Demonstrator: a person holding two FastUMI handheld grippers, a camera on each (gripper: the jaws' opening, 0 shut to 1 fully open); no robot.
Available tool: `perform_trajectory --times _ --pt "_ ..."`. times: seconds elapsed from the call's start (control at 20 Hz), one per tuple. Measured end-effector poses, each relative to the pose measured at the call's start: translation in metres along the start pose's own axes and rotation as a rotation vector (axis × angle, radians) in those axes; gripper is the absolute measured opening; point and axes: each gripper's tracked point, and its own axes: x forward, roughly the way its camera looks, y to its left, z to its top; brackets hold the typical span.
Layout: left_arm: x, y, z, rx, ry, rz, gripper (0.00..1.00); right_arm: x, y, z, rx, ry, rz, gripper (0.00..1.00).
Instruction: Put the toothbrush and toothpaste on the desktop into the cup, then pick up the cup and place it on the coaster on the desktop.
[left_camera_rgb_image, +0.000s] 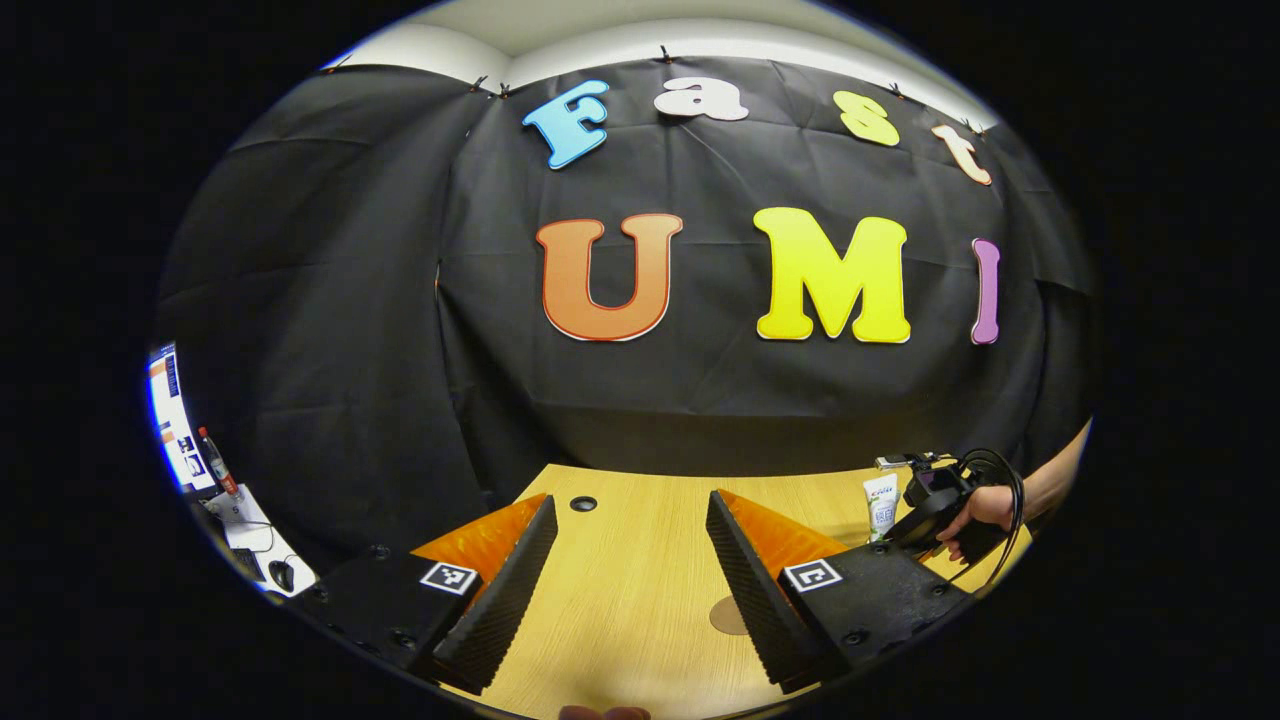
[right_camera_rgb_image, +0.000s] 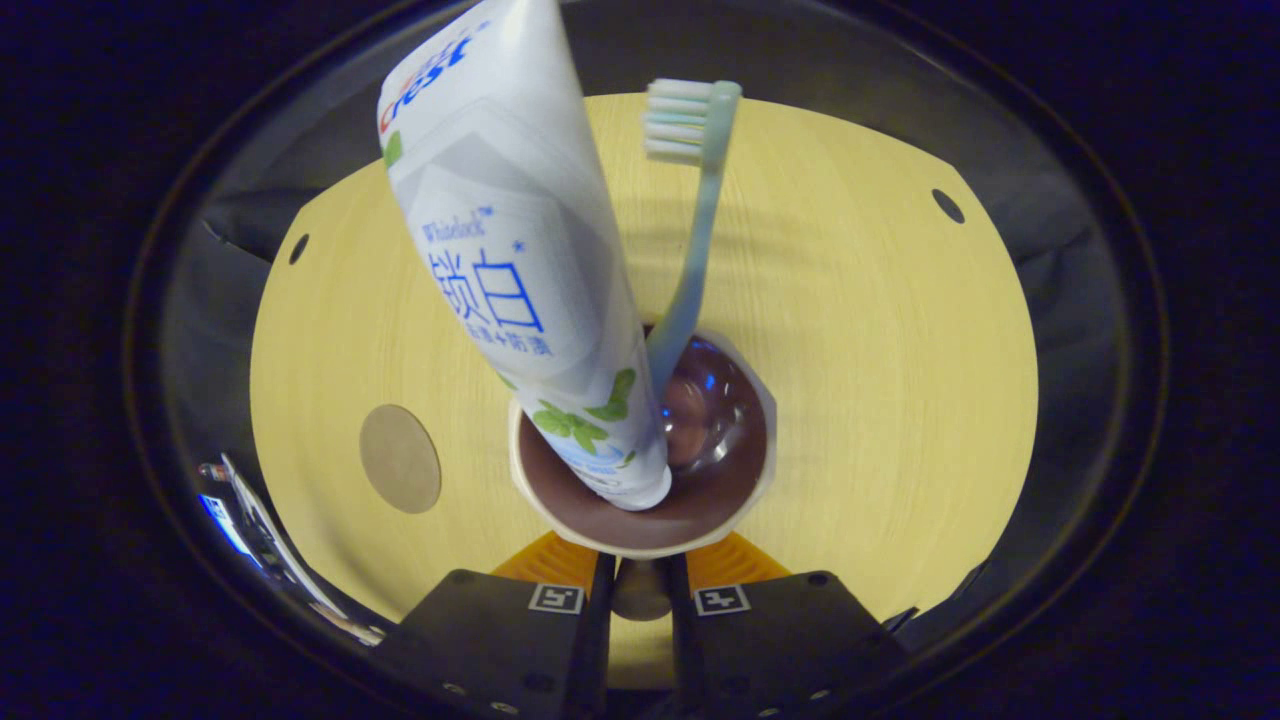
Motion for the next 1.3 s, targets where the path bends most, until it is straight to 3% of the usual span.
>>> perform_trajectory --times 1.05,1.3 --pt "0.003 0.000 -0.012 -0.037 0.038 -0.013 0.95 -0.001 -0.005 -0.002 -0.011 -0.002 0.007 0.22" --pt "0.005 0.000 -0.018 -0.076 0.058 -0.015 0.95 -0.009 -0.002 -0.002 -0.033 -0.046 0.017 0.22"
